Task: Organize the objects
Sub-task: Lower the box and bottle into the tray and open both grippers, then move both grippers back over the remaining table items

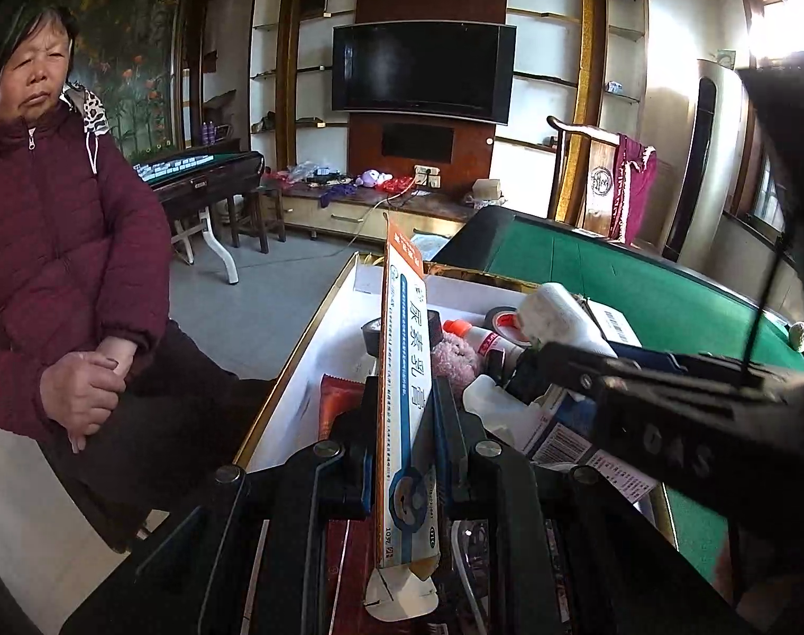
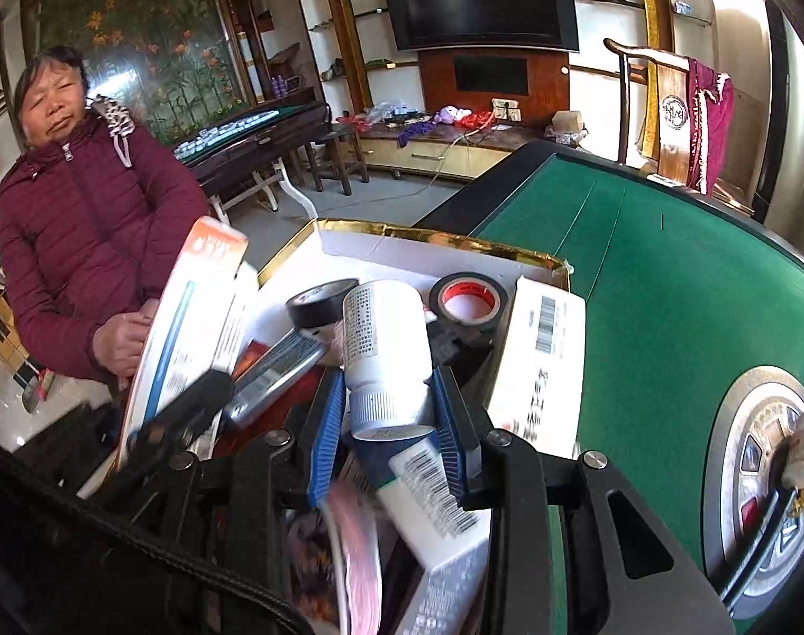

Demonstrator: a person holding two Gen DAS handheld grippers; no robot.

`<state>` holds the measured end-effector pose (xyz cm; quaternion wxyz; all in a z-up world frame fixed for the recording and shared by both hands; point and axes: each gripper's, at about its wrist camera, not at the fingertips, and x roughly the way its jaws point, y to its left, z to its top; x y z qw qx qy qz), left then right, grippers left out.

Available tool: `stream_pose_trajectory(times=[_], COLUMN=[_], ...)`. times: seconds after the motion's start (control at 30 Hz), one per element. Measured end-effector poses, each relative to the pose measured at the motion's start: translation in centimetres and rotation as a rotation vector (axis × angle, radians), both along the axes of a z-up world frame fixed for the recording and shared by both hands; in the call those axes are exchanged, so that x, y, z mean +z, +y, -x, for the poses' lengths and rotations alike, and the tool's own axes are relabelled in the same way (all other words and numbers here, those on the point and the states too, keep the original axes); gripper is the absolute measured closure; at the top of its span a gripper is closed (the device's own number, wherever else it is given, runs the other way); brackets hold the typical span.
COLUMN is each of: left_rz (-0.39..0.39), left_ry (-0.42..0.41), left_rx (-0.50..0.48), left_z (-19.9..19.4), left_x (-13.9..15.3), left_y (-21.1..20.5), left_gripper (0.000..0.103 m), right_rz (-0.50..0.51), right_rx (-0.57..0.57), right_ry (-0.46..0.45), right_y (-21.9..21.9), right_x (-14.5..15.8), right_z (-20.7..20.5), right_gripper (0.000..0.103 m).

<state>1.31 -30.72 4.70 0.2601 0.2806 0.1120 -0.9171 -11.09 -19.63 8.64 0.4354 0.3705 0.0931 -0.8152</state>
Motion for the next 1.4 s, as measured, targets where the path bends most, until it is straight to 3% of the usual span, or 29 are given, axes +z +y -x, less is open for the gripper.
stream_pose_trajectory(times=[0.6, 0.77, 0.9, 1.1, 1.17, 1.23, 1.4], left_rz=[-0.041, -0.041, -0.028, -0.032, -0.038, -0.028, -0.013], left_ry=[-0.036, -0.023, -0.006, 0.082, 0.102, 0.095, 0.087], left_rx=[0.019, 0.043, 0.049, 0.071, 0.067, 0.066, 0.034], left_z=[0.5, 0.1, -0.2, -1.5, -1.7, -1.6, -1.2], left_x=[-0.8, -0.7, -0.4, 0.6, 0.7, 0.7, 0.6], left_y=[-0.7, -1.1, -1.2, -1.7, -1.8, -1.5, -0.6], left_gripper=[0.085, 0.079, 0.079, 0.078, 0.070, 0.065, 0.065], right_rz=[0.013, 0.093, 0.189, 0.278, 0.276, 0.270, 0.258], right_rx=[0.035, 0.081, 0.121, 0.113, 0.089, 0.057, -0.066], right_ry=[-0.110, -0.275, -0.355, -0.297, -0.248, -0.205, -0.159], right_y=[-2.3, -2.0, -0.7, 4.7, 7.5, 10.8, 18.7], right_x=[0.1, -0.5, 0.0, 3.4, 4.2, 4.5, 3.5], right_z=[1.8, 2.2, 2.2, 1.1, 0.6, 0.2, 0.4], right_gripper=[0.070, 0.069, 0.069, 0.069, 0.069, 0.068, 0.065])
